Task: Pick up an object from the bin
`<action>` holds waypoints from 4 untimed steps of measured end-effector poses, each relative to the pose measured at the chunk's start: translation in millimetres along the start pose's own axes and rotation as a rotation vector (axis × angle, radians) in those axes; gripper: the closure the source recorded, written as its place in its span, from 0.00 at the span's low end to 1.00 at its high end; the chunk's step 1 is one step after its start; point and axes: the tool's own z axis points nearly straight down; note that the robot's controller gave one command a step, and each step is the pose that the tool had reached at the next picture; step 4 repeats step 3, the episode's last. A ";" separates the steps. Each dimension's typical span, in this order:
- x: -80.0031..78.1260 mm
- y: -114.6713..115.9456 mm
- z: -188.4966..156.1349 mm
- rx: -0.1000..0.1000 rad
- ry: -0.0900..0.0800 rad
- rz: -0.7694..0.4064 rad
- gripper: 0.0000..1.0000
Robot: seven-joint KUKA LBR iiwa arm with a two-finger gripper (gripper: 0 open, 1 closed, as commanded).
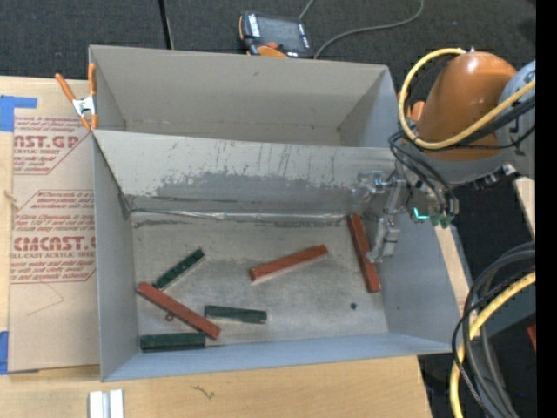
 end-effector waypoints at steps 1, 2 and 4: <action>7.4 51.3 114.6 -0.003 0.002 0.037 0.00; 4.7 49.2 110.0 0.000 -0.006 0.039 1.00; 34.8 -36.6 -96.3 0.005 -0.016 0.034 1.00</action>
Offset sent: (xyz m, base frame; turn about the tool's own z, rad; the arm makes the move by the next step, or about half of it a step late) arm -0.0056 0.0481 -0.1097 0.0402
